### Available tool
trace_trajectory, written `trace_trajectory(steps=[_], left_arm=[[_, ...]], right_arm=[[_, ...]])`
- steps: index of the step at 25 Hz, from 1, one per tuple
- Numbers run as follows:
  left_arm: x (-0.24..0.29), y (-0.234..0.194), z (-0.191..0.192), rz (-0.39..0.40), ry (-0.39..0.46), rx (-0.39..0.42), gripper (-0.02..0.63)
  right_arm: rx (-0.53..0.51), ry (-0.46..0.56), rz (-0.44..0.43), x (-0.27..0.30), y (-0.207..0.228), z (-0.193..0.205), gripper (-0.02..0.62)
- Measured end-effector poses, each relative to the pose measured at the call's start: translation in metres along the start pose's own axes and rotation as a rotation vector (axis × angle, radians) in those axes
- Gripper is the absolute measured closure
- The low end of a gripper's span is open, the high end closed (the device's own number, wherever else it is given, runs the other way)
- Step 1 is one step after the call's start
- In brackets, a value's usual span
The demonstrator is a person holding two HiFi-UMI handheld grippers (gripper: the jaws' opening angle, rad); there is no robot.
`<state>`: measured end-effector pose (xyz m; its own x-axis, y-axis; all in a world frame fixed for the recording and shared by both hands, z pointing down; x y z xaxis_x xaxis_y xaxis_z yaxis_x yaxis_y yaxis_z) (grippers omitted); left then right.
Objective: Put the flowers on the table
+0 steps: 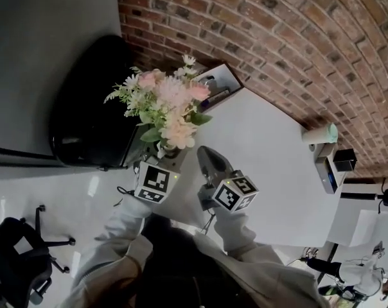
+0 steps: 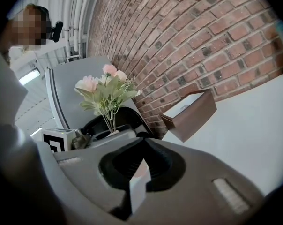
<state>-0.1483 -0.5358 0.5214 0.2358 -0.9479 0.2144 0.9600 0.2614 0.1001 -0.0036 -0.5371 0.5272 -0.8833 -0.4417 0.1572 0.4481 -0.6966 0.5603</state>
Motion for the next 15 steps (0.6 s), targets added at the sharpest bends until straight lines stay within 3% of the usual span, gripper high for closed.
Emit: trace_trajectory(steps=[15], left_arm=[[0.032, 0.008, 0.038, 0.035, 0.007, 0.032, 0.383]], right_arm=[[0.009, -0.013, 0.040, -0.001, 0.023, 0.002, 0.595]])
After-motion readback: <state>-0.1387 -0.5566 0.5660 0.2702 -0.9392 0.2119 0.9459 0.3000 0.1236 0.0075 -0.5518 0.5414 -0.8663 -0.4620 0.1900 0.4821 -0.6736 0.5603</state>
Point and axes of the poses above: the fingertips, and each gripper's own axes: x forward along the fingers, y to its right, z out of its underside, the point moved 7 cm from there along -x, backward along the fingers, and after that the axes turned 12 degrees about -z, right-handed, at the moved point
